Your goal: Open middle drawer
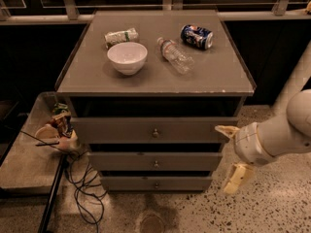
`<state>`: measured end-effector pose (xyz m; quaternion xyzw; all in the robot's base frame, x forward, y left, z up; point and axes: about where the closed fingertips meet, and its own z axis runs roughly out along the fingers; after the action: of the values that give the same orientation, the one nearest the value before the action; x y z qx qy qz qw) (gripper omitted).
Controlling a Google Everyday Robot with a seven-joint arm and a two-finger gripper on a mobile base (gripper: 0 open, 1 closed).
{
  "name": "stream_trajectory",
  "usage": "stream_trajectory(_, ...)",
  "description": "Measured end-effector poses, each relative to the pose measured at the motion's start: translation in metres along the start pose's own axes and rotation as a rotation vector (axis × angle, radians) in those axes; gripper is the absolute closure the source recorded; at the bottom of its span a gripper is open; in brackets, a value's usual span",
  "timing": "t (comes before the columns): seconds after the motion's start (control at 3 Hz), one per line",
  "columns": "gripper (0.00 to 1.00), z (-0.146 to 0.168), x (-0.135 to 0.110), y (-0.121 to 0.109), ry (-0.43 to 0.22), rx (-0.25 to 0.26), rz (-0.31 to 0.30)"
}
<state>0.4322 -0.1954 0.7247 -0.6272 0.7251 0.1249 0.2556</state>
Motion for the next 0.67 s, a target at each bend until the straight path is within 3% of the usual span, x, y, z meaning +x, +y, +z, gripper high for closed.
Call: stream_trajectory(0.67, 0.0, 0.066, 0.03, 0.011, -0.115, 0.005, -0.042)
